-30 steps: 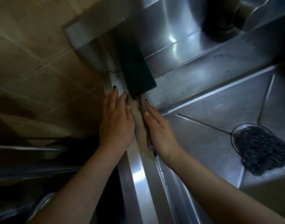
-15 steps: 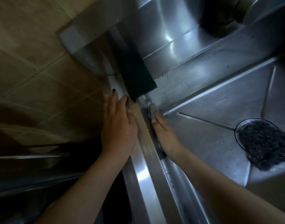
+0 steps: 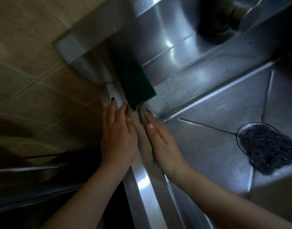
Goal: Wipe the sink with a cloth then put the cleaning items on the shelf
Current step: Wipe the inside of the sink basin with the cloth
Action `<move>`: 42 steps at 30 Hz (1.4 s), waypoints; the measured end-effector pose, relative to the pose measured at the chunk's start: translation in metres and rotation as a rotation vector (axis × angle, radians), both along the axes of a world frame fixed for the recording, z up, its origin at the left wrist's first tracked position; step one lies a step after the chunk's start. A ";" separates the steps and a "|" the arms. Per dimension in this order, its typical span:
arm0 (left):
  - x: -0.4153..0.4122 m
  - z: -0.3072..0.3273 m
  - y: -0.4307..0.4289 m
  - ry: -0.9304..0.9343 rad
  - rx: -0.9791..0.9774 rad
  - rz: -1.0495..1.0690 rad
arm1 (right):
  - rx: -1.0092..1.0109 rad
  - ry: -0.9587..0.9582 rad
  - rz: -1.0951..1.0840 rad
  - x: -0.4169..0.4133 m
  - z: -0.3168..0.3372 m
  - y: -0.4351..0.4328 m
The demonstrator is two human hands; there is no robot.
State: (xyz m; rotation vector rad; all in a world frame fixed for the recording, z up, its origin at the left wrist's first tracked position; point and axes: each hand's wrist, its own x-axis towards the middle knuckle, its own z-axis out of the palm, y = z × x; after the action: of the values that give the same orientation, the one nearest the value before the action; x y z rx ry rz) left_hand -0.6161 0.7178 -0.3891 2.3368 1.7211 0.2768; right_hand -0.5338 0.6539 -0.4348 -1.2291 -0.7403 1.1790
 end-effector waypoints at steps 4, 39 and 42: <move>-0.001 0.000 0.001 -0.001 0.001 -0.009 | 0.016 -0.031 0.017 0.001 -0.004 0.008; -0.001 -0.001 0.000 -0.019 0.001 -0.002 | -0.379 0.026 -0.069 0.001 -0.111 0.014; -0.002 -0.001 -0.001 -0.033 -0.005 -0.002 | -0.319 0.063 -0.075 -0.002 -0.089 0.001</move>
State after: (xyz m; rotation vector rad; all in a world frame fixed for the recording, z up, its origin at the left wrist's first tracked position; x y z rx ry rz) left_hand -0.6179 0.7172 -0.3904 2.3168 1.7019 0.3088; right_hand -0.5361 0.6549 -0.5241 -1.4620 -0.4654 1.3009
